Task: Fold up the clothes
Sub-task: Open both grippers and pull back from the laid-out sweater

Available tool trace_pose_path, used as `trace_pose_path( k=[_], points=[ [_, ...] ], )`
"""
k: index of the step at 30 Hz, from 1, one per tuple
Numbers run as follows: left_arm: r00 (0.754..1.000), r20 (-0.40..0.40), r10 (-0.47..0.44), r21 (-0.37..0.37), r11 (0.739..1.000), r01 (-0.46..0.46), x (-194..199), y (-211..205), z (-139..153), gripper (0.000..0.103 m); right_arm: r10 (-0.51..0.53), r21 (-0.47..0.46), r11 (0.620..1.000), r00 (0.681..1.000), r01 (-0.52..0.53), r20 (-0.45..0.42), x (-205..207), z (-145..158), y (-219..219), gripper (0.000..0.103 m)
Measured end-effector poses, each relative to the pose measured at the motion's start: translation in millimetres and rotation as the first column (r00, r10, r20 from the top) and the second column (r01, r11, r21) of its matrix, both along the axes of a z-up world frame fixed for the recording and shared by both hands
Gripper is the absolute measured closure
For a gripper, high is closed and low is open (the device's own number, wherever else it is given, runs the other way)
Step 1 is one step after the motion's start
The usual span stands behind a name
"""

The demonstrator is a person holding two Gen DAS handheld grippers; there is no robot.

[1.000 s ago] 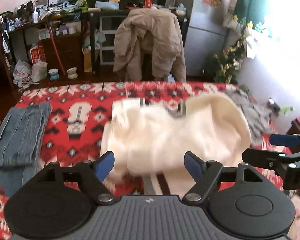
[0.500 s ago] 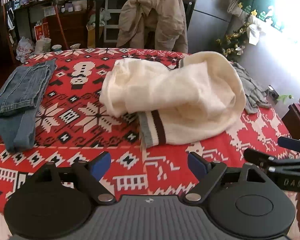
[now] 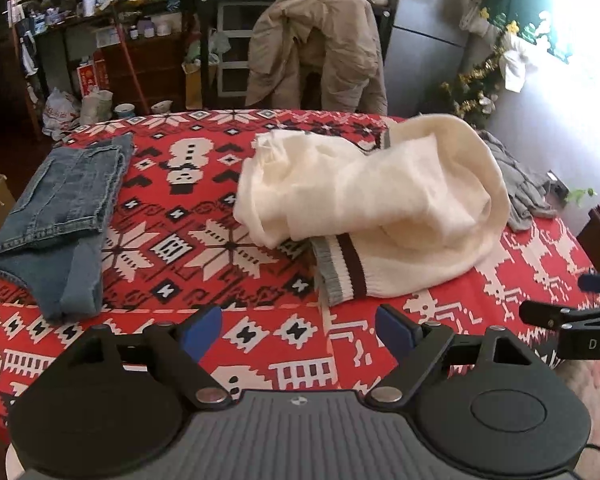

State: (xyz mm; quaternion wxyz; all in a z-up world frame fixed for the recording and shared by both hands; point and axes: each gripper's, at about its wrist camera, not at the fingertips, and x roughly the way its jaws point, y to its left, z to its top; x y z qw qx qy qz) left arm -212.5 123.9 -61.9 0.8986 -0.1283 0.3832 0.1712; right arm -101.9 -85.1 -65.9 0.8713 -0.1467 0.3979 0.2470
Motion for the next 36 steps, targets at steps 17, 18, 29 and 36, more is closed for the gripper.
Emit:
trace_pose_path(
  k=[17,18,29,36],
  points=[
    [1.000,-0.007,0.014,-0.179,0.984,-0.015,0.9,23.3,-17.2,0.042,-0.080,0.218,0.969,0.982,0.117,-0.170,5.7,-25.8,-5.1,0.001],
    [1.000,-0.010,0.014,-0.189,0.982,-0.016,2.7,25.3,-19.9,0.042,-0.080,0.229,0.966,0.978,0.124,-0.190,8.5,-28.7,-1.0,0.001],
    [0.999,-0.031,-0.033,-0.213,0.977,0.025,21.9,40.1,-34.2,0.042,-0.112,0.249,0.952,0.959,0.179,-0.262,35.4,-66.4,72.7,0.014],
    [0.999,-0.033,-0.024,-0.224,0.974,0.016,29.0,53.3,-40.8,0.039,-0.141,0.296,0.925,0.940,0.237,-0.312,64.6,-79.2,91.9,0.014]
  ],
)
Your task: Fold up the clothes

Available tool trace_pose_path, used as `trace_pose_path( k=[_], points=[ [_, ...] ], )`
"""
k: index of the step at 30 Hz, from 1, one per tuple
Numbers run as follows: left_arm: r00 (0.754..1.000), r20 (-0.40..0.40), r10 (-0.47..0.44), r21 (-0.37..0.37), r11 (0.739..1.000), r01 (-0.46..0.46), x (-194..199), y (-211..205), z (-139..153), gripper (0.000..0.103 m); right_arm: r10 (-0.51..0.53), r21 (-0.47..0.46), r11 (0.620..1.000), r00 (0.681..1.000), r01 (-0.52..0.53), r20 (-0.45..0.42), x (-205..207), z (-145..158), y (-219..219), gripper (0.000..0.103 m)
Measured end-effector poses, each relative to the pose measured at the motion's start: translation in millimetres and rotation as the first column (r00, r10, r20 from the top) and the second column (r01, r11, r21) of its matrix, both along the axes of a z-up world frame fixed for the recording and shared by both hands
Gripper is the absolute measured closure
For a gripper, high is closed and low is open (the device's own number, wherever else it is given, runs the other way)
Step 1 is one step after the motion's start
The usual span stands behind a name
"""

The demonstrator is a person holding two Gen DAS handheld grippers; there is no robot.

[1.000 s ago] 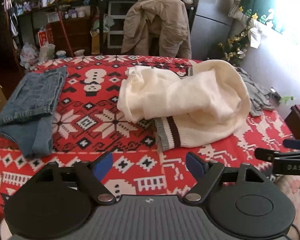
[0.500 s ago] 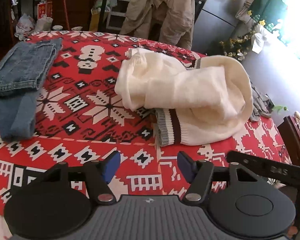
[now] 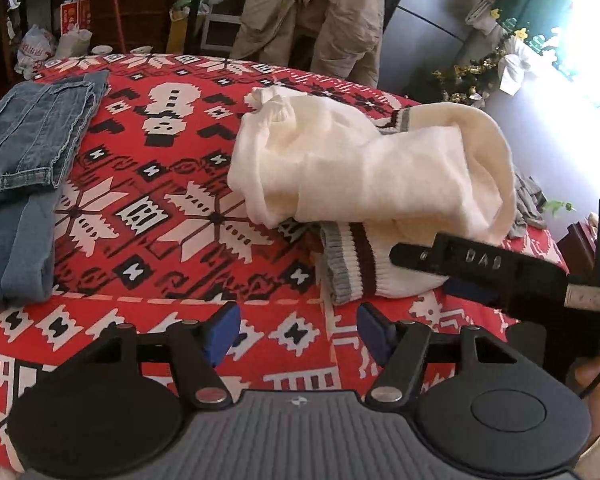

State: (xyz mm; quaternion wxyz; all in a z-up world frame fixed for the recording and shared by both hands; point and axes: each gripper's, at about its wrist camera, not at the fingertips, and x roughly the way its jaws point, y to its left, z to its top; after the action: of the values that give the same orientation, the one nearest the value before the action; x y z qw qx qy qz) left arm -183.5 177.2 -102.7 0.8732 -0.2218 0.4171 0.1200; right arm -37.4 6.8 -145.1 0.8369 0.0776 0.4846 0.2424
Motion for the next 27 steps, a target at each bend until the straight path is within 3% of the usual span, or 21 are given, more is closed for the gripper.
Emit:
trace_pose_path(
  k=[4,7,9,12,15,22,27],
  points=[
    [1.000,-0.010,0.023,-0.023,0.999,-0.024,4.8,10.1,-4.9,0.039,-0.038,-0.003,0.999,0.999,0.038,-0.011,11.9,-1.0,12.0,0.020],
    [0.998,-0.026,0.052,-0.038,0.998,-0.053,7.5,16.8,-7.7,0.039,-0.077,-0.081,0.994,0.997,0.079,0.031,14.1,0.1,27.1,0.049],
    [0.997,-0.029,0.067,-0.050,0.996,-0.068,7.4,20.3,-8.0,0.039,-0.073,-0.144,0.986,0.995,0.082,0.066,14.8,0.8,36.3,0.080],
    [0.996,-0.026,0.084,-0.069,0.994,-0.086,5.7,24.6,-7.0,0.039,-0.046,-0.194,0.979,0.994,0.063,0.095,15.3,3.4,42.8,0.090],
    [0.995,-0.022,0.094,-0.076,0.993,-0.095,4.3,26.3,-4.8,0.039,-0.030,-0.176,0.983,0.994,0.048,0.102,15.2,14.7,32.3,0.095],
    [0.998,-0.014,0.058,-0.056,0.997,-0.059,11.9,8.7,-0.8,0.039,-0.062,-0.225,0.966,0.959,0.128,0.276,4.3,51.4,-14.5,0.096],
    [1.000,0.013,-0.022,-0.007,1.000,0.022,30.1,-19.1,0.8,0.035,-0.094,-0.196,0.969,0.960,0.149,0.265,2.4,62.3,-59.2,0.096]
  ],
)
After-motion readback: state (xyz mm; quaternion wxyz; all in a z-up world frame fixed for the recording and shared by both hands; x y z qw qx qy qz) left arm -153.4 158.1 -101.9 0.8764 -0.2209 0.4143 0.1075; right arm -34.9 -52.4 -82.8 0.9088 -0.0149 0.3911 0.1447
